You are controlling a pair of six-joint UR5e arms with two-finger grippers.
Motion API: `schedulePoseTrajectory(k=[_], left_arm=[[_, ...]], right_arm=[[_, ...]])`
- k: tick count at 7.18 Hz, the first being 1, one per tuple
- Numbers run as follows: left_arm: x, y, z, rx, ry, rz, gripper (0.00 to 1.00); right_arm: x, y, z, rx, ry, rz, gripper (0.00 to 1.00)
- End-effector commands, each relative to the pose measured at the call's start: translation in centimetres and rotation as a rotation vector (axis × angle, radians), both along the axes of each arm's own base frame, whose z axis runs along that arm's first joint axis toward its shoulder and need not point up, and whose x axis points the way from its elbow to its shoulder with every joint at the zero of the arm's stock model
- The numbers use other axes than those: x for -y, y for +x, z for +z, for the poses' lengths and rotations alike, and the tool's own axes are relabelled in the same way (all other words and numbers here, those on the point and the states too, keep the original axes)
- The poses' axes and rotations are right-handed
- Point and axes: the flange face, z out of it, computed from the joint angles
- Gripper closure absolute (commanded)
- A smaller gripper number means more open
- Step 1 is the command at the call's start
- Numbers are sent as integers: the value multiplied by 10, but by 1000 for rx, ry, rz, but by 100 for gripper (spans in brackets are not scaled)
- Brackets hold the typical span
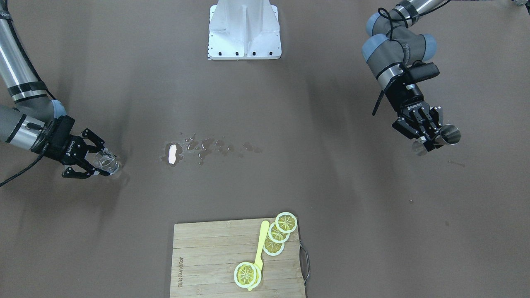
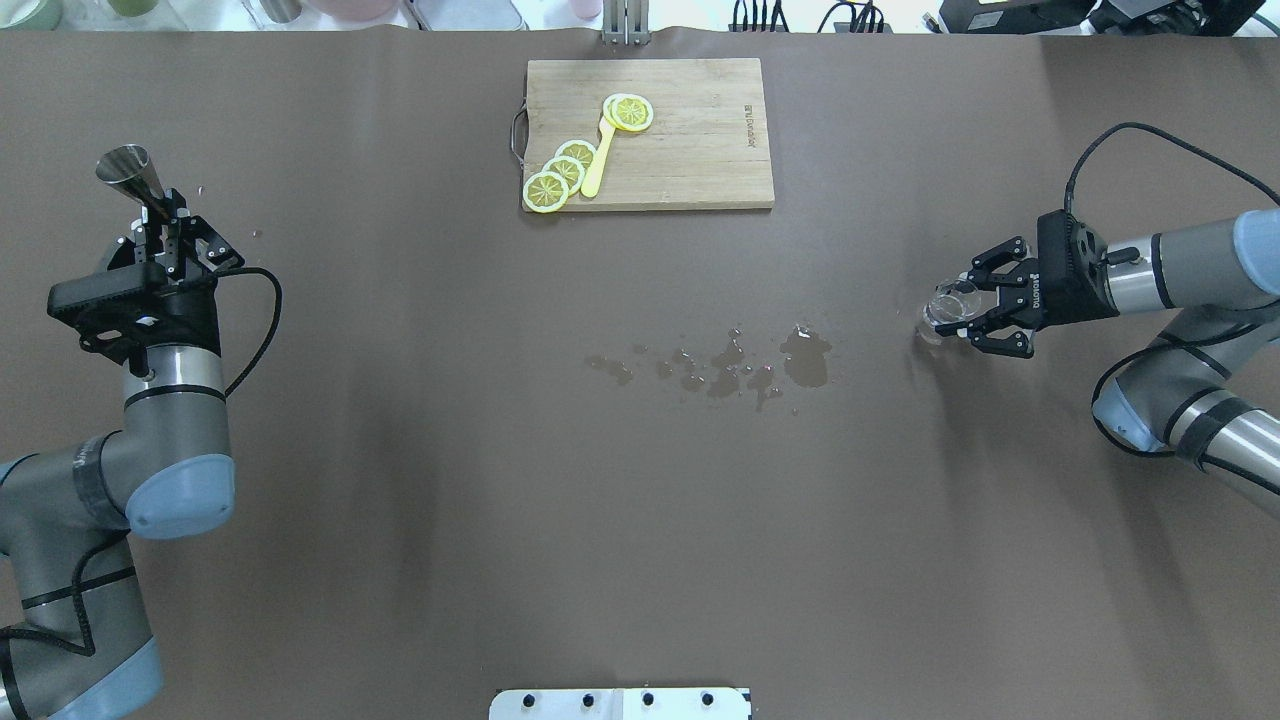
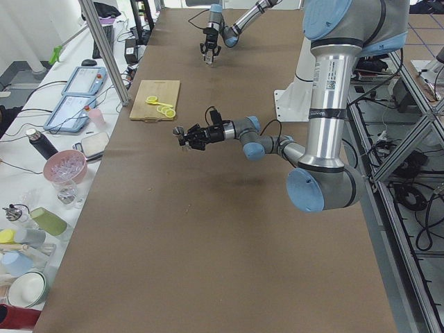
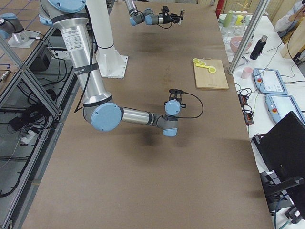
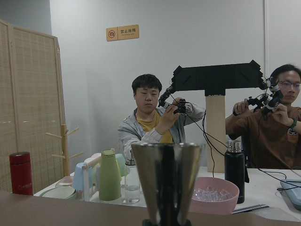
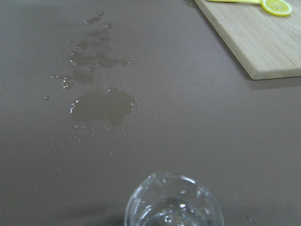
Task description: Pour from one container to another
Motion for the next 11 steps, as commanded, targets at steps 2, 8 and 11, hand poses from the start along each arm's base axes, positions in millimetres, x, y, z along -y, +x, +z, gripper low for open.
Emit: schedulePoseTrajectory(k=[2,8,11], left_arm=[[-9,12,16,-31,6,-46,100],[-16,26,50,-8,35,-98,100],[-18,32,43,2,32,-90,100]], right_arm=[[0,0,-1,6,3,3,53],[0,0,4,-1,-10,3,53],[0,-1,10,-9,-19,1,53]])
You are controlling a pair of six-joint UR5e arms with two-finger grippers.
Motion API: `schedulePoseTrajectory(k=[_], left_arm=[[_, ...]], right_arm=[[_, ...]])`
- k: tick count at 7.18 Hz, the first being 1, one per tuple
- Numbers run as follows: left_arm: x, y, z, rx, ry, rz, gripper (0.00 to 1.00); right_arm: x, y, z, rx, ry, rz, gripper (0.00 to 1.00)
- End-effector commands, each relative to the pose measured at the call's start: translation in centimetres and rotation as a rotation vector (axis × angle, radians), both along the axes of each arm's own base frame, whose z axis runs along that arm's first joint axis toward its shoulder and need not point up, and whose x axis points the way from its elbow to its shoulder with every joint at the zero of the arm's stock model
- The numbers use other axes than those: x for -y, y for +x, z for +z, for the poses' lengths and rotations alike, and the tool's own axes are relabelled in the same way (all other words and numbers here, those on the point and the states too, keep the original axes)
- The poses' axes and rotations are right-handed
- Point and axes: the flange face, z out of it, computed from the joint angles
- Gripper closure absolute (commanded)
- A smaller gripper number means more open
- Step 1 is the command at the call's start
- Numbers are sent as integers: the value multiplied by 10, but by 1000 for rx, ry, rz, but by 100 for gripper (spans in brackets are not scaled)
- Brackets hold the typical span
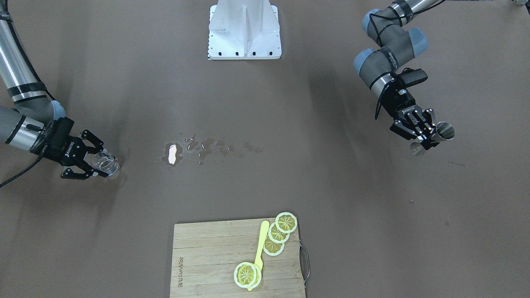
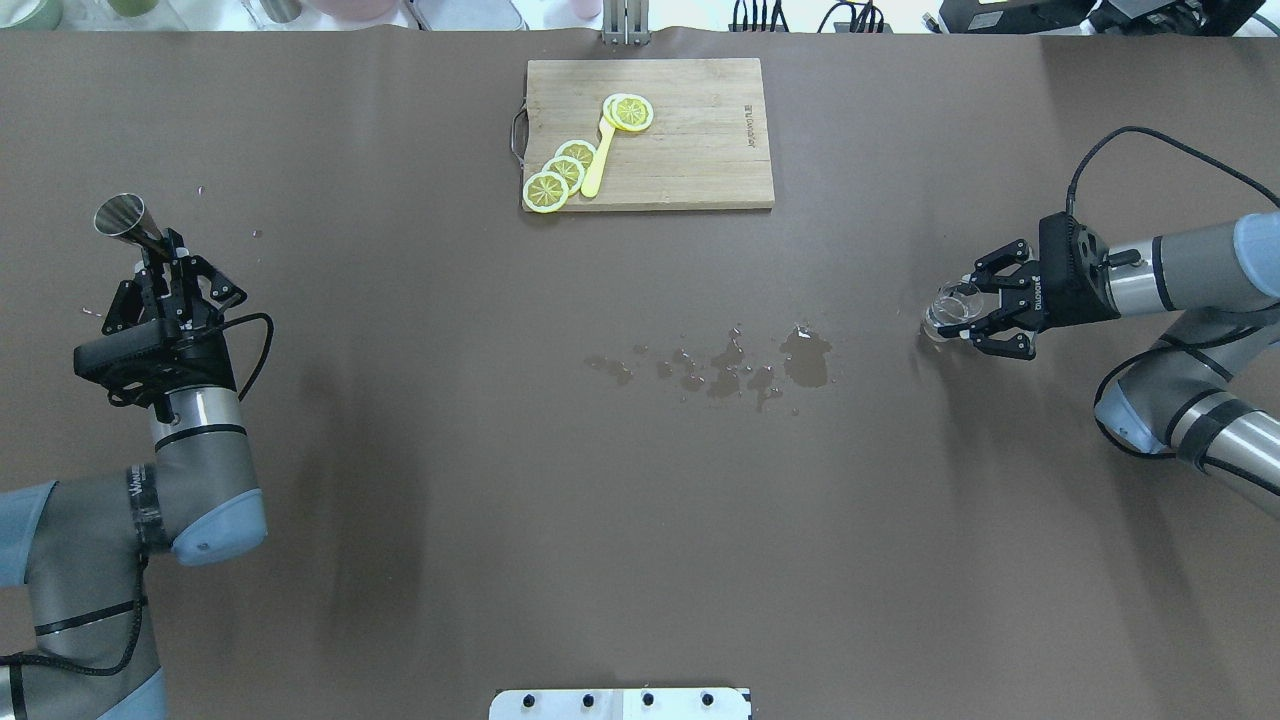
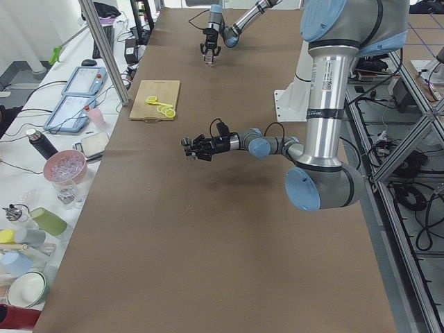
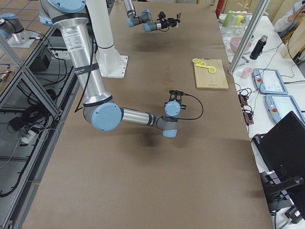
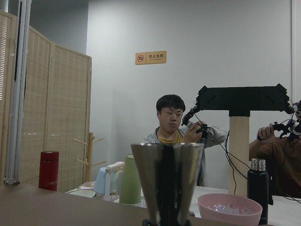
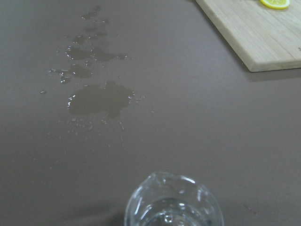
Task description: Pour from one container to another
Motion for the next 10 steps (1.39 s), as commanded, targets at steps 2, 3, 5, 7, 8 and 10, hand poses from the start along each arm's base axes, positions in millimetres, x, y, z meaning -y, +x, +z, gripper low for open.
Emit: schedulePoseTrajectory(k=[2,3,5,7,8,10], left_arm=[[-1,3,0,12,-4,5,100],[-2,4,2,16,-6,7,100],[-1,6,-4,13,-4,7,100],[1,12,-36,48,-12,4,100],[3,17,-43,51,-13,4,100],[4,19,-43,60,-17,3,100]], right_arm=[[0,-1,3,-4,-4,-2,53],[1,-2,2,-3,-3,-2,51],[1,-1,2,-4,-6,-1,42],[1,-1,2,-3,-9,1,14],[1,-1,2,-1,-15,2,1],[2,-2,1,0,-14,0,1]])
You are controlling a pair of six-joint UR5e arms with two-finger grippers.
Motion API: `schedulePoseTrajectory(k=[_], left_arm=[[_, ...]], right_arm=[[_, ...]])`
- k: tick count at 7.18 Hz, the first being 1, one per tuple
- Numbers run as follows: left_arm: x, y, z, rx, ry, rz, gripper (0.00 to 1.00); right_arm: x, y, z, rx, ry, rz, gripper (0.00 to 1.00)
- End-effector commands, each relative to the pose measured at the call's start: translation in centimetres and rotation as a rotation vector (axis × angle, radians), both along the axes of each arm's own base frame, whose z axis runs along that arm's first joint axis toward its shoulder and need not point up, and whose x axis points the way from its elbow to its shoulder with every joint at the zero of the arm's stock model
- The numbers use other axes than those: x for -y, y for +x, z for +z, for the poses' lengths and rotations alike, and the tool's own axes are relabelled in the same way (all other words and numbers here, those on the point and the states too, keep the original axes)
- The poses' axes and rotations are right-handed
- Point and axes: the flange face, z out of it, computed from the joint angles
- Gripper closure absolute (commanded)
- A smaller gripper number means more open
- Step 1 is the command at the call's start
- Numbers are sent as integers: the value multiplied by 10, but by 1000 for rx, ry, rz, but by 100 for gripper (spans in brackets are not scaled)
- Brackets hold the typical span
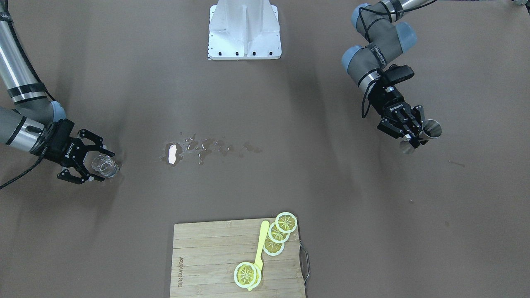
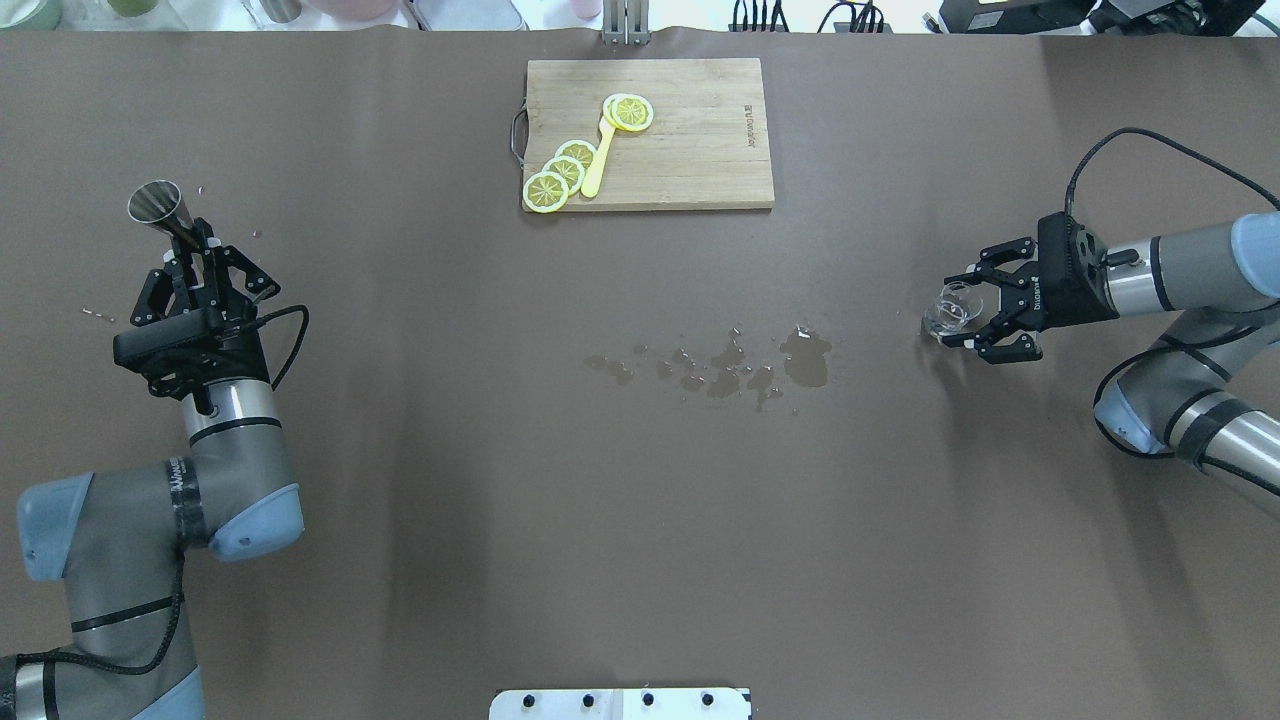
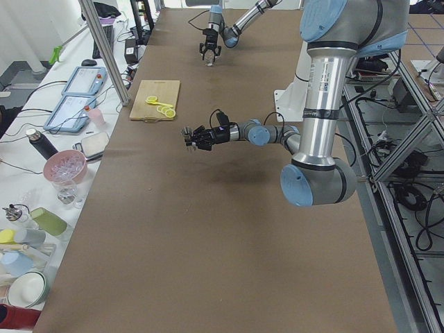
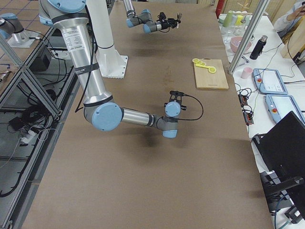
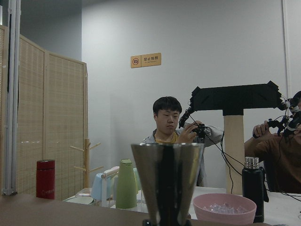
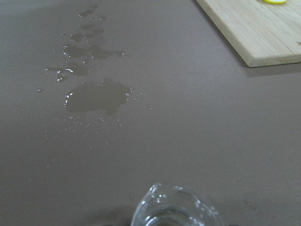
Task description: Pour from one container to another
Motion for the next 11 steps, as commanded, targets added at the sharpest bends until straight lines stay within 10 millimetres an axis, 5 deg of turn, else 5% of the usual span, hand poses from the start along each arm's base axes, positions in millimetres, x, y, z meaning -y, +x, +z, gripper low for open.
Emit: schedulePoseTrajectory(k=[1,5,11], left_arm=[[1,2,0,4,-2,-1,100],[-12,19,31,-9,45,-14,100],[-15,49,74,-26,68,-11,100]], right_arm=[[0,0,-1,2,0,0,1],[9,16,-24,38,-20,24,1],[45,81,-66,37,-160,65,0]])
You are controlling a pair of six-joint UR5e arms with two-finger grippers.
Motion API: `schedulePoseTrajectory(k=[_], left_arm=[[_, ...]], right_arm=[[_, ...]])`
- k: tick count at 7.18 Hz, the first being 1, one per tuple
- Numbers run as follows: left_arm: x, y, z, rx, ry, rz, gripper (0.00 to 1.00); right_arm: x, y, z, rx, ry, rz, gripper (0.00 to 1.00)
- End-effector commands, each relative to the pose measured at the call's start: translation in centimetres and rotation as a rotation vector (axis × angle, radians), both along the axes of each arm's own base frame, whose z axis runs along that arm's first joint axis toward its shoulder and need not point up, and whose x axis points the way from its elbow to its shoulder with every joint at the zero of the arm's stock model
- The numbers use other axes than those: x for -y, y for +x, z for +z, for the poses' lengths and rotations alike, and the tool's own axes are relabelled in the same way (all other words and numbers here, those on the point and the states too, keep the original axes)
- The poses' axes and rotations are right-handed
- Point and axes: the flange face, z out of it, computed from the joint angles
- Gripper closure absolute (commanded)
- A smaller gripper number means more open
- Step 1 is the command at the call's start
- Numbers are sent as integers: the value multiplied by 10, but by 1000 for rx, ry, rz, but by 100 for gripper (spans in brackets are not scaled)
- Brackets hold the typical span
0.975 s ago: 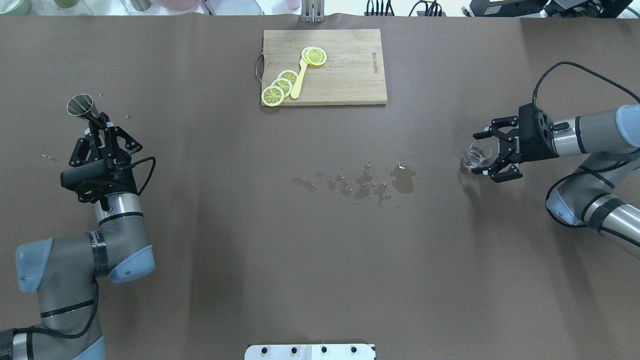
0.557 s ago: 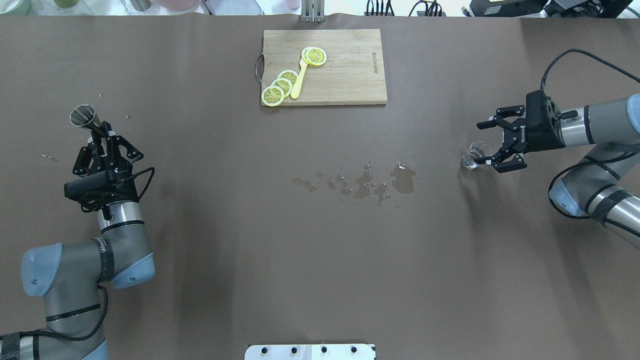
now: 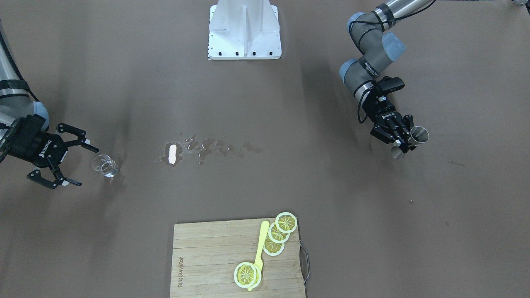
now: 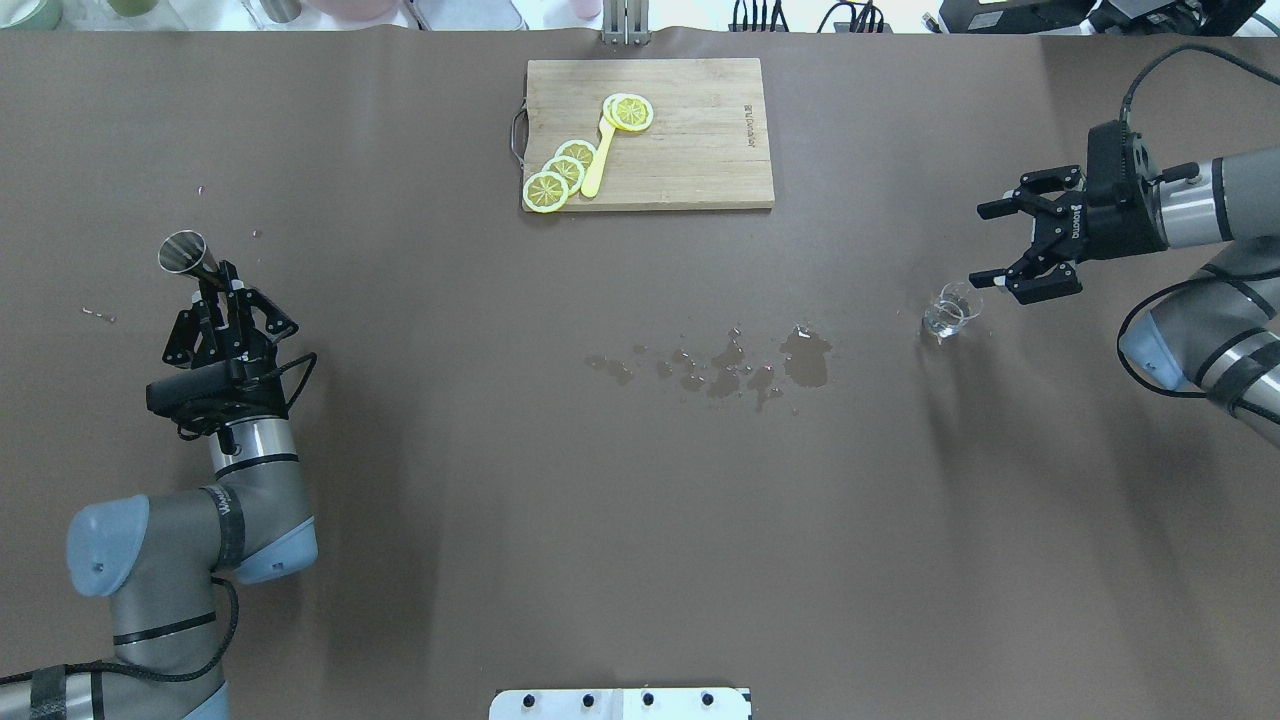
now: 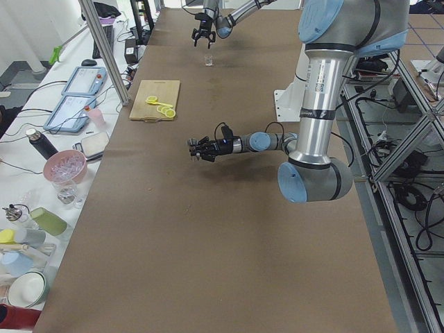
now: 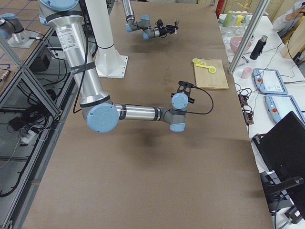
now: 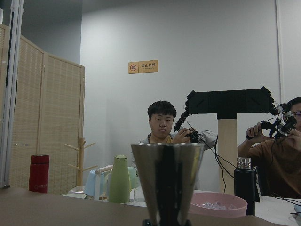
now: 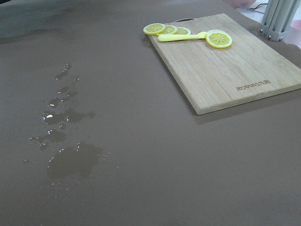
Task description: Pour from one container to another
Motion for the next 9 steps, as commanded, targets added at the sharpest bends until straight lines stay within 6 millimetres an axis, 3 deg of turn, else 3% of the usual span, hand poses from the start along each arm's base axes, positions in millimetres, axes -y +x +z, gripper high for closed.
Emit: schedulePoseTrajectory(k=[1,3,6,9], left_arm=[[-1,5,12,8,-1,2,100],[0,7,25,18,-2,-1,100],[0,7,21,9,4,-1,100],[-1,8,23,14,2,1,100]], right_arm=[[27,33,-10,-41,-92,33,0],[50,50,-8,-93,-213,63,0],[78,69,-3,-212,-476,130,0],[91,102,23,-317,-776,167,0]])
